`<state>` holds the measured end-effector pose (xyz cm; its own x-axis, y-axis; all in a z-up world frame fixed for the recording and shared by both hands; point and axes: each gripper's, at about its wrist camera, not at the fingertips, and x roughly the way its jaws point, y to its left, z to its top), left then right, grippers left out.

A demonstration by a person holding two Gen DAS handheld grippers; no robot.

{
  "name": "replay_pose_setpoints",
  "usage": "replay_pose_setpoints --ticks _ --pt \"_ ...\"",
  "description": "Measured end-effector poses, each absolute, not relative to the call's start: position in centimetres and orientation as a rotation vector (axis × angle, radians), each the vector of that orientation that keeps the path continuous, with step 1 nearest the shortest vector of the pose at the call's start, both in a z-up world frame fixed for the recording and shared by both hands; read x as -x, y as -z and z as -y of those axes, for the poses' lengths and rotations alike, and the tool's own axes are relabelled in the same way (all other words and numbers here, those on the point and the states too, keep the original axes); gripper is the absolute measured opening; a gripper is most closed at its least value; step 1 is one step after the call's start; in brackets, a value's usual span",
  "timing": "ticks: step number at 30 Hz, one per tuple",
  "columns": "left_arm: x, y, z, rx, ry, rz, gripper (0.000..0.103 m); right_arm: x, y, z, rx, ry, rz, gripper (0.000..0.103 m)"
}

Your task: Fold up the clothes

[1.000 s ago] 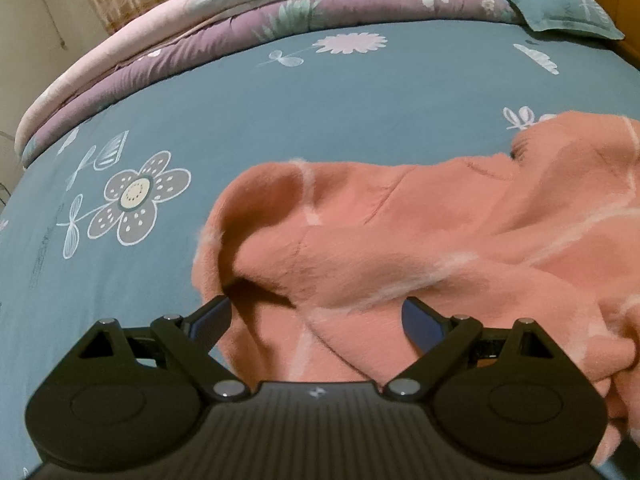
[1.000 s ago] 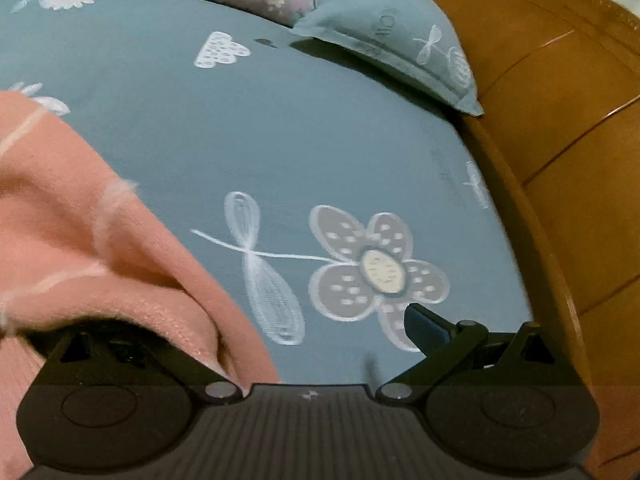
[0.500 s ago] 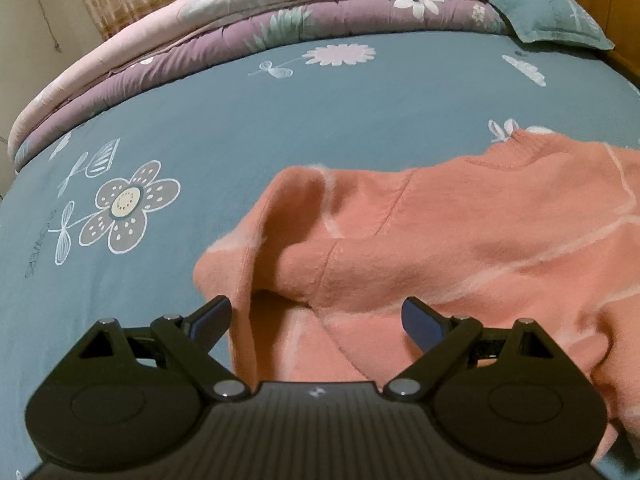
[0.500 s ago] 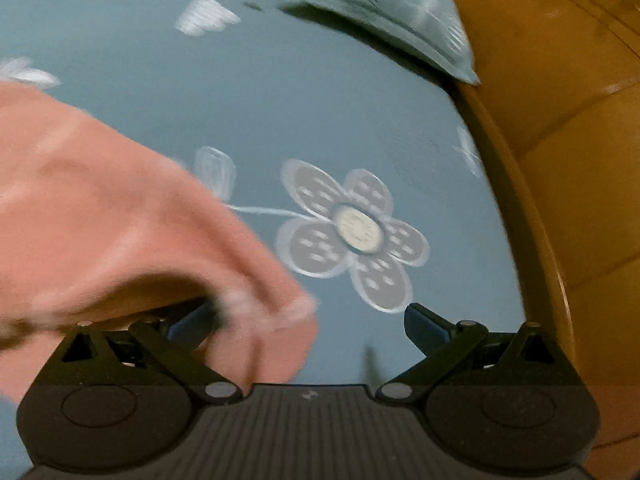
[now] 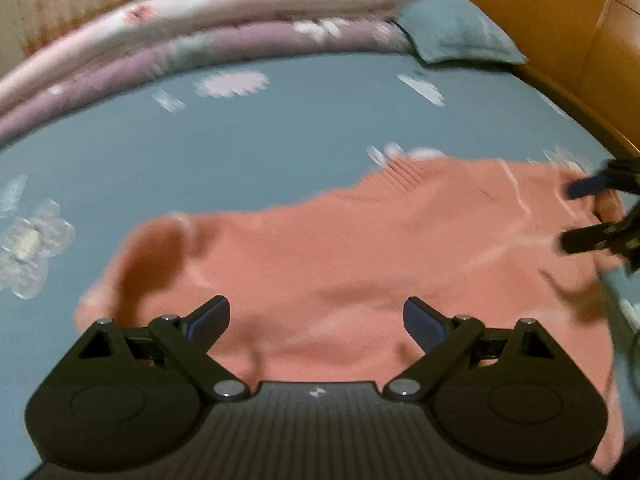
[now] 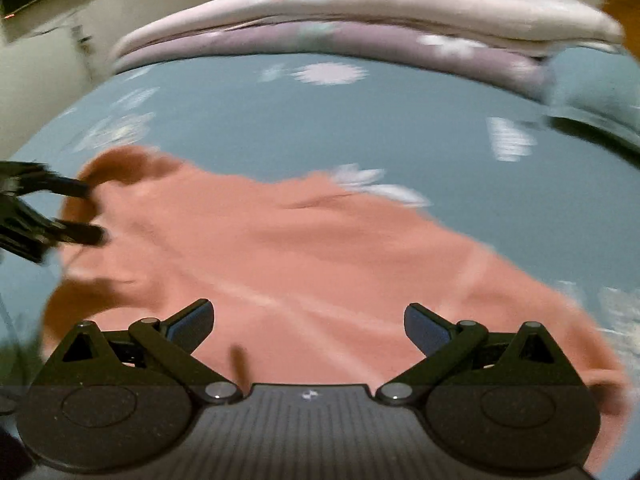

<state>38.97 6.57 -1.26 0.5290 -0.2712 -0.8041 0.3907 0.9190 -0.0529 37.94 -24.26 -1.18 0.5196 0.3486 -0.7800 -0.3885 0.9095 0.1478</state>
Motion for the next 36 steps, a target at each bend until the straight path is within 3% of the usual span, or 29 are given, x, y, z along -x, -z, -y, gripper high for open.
replay_pose_setpoints --ticks 6,11,19,27,36 --pt "-37.0 5.8 -7.5 -0.053 0.375 -1.086 0.095 -37.7 6.8 22.6 -0.005 -0.47 -1.081 0.103" --pt "-36.1 5.7 -8.8 0.005 0.38 -1.073 0.095 -36.2 7.8 23.1 -0.069 -0.433 -1.017 0.103" --pt "-35.9 4.7 -9.1 -0.014 0.383 -1.038 0.096 -35.8 7.8 23.1 -0.021 -0.421 -0.984 0.103" --pt "-34.2 1.1 -16.1 0.033 0.114 -0.897 0.096 -35.3 6.5 22.7 0.002 -0.367 -0.99 0.103" --pt "-35.2 4.9 -19.7 0.077 -0.072 -0.937 0.093 -33.8 5.0 22.3 0.017 -0.341 -0.963 0.103"
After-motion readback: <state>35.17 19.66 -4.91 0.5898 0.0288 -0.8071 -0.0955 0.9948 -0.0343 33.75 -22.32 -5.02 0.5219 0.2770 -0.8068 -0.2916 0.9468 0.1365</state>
